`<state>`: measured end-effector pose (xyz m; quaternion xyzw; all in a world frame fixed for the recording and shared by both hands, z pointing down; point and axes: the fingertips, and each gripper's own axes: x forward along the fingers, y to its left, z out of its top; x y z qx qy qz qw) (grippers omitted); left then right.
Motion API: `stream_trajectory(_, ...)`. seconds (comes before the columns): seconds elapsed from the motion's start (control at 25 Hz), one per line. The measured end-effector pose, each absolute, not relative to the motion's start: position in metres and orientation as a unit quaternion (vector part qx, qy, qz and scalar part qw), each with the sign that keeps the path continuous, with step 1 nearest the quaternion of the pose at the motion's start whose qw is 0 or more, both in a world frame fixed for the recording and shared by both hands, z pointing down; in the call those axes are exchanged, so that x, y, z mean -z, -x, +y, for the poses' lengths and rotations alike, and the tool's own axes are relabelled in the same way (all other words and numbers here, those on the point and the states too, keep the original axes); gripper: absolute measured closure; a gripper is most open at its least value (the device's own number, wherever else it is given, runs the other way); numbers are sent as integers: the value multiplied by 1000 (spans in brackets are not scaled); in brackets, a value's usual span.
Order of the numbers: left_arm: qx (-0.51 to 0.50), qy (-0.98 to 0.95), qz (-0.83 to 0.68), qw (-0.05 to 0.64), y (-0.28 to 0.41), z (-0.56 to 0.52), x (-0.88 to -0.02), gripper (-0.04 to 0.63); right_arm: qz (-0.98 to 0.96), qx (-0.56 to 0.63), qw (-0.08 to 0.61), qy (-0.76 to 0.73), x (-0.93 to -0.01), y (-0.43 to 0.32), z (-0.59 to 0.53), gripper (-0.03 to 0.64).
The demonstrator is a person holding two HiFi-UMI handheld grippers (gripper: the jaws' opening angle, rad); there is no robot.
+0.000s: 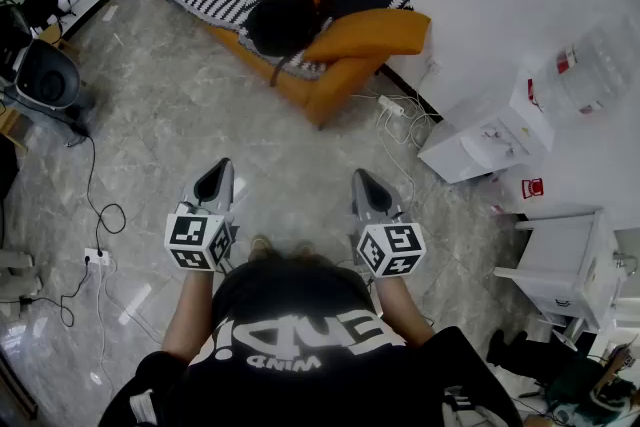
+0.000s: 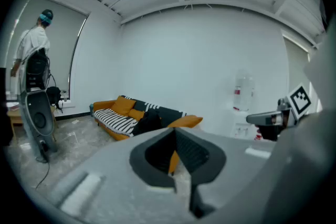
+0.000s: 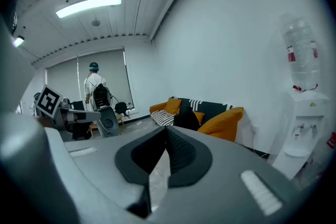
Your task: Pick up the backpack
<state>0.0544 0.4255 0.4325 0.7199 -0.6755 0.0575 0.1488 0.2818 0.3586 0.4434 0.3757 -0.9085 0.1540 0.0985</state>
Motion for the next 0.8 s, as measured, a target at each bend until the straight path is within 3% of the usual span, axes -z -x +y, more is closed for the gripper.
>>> stream_trajectory(0.8, -71, -732, -657, 166, 9, 424, -455, 592, -905, -175, 103, -374, -453, -220, 354, 617)
